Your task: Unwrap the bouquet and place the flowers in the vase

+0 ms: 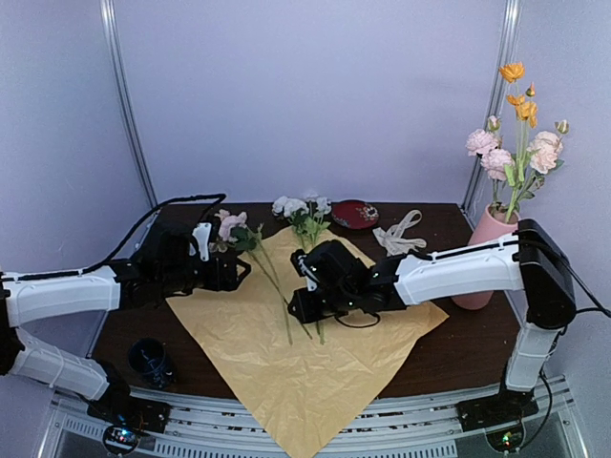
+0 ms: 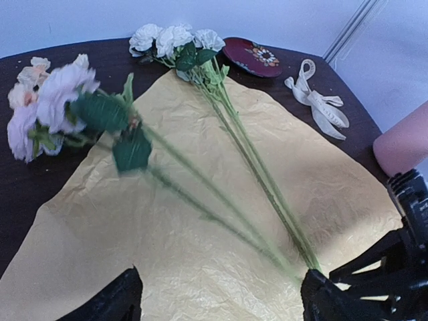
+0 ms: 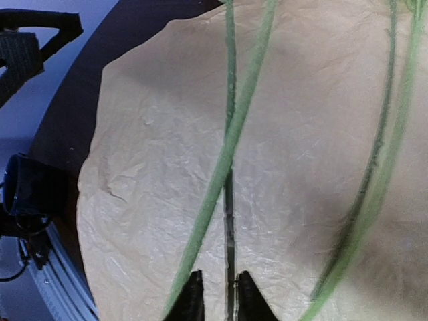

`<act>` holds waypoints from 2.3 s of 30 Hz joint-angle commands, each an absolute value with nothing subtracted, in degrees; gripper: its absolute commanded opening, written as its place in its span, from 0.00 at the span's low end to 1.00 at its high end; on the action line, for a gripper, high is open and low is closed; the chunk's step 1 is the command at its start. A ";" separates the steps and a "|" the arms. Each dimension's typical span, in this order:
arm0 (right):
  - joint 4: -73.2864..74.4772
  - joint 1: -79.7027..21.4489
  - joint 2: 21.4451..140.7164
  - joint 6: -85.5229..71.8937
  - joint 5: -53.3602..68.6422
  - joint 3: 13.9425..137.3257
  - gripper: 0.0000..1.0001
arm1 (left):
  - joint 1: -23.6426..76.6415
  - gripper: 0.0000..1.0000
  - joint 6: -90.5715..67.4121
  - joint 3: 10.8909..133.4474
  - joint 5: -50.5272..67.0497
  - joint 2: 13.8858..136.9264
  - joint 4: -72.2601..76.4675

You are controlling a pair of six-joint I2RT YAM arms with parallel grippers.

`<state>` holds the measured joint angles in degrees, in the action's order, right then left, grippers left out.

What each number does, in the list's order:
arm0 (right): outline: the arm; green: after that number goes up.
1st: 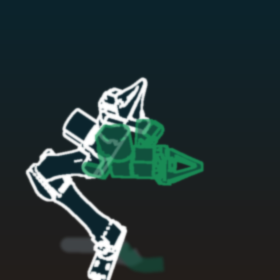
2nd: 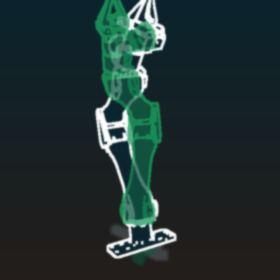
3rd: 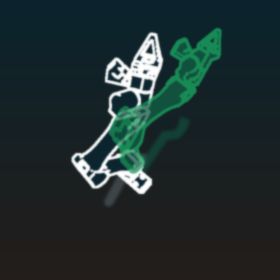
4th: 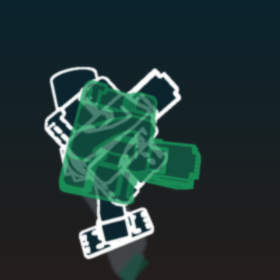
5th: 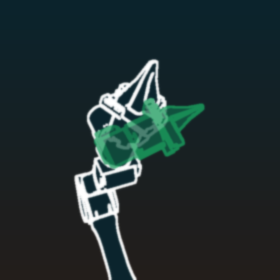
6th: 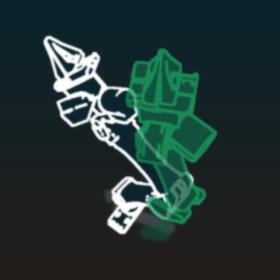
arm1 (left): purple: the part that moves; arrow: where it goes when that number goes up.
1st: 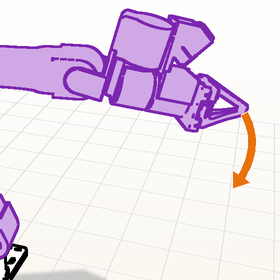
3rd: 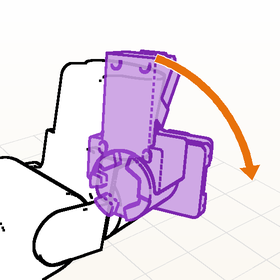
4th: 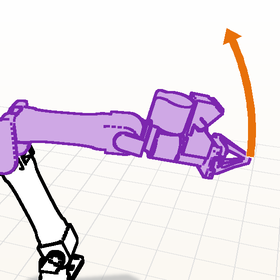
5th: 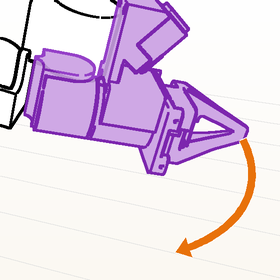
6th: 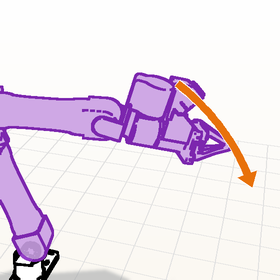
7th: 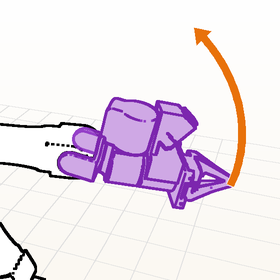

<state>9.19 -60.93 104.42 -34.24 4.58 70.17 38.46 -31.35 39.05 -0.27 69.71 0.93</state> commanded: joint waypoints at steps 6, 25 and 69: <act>11.22 -61.68 107.13 -36.10 4.27 75.30 0.53 | 38.34 0.85 -30.41 37.37 -2.28 66.90 1.03; 17.95 -51.50 115.84 -29.91 -1.12 78.47 0.39 | 38.34 0.86 -30.24 36.52 -2.91 66.75 0.71; -19.94 -59.51 77.71 -31.41 -12.65 52.67 0.00 | 43.04 0.88 -28.34 52.26 8.55 62.95 5.77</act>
<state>-9.06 -55.09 85.17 -37.34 -8.27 58.00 39.90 -29.80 47.35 2.85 63.51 -1.54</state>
